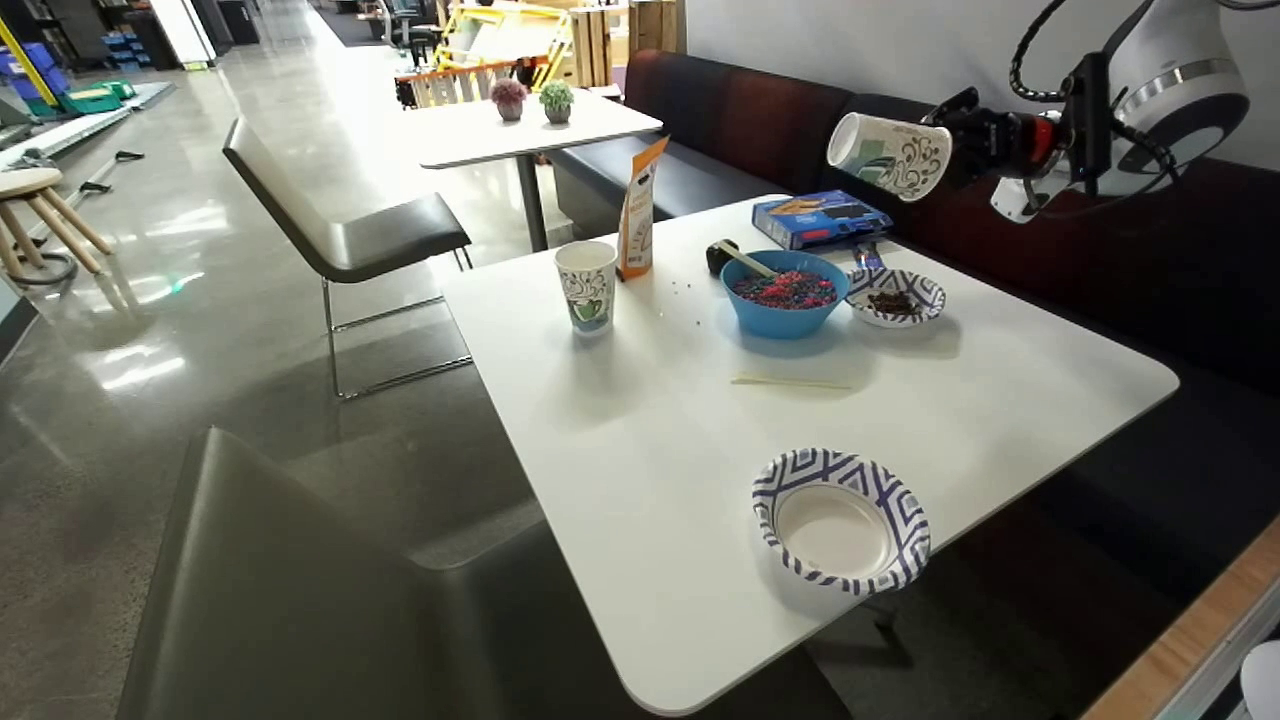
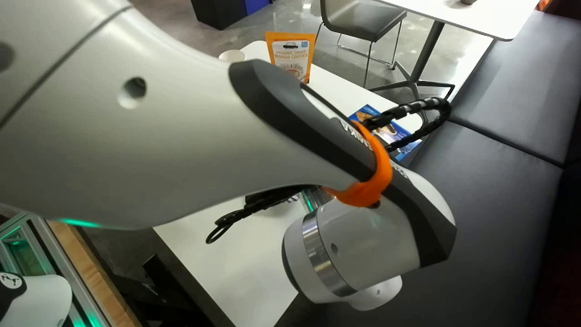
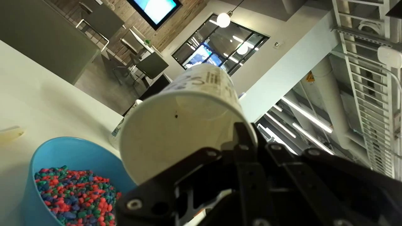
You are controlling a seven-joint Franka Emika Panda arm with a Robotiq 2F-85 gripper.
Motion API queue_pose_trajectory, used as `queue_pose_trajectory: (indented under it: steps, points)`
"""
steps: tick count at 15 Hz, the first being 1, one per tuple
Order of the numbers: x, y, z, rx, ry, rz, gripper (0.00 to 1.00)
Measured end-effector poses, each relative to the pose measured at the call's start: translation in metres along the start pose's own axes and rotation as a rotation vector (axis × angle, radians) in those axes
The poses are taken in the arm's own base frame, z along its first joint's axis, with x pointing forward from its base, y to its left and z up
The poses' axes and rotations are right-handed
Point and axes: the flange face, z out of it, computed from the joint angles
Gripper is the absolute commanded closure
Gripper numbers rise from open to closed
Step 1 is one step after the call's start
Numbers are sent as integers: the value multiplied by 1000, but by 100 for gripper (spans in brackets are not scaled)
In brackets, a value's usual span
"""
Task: Pour the contents from the cup into the right white bowl
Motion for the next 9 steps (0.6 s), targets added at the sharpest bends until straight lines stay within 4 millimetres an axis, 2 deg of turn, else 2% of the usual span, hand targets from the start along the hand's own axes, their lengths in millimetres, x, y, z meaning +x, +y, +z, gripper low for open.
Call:
queue_pose_trajectory:
  steps: [5, 9]
  points:
    - [5, 6, 0, -2, -1, 19, 99]
    - [-4, -3, 20, -102, -8, 3, 99]
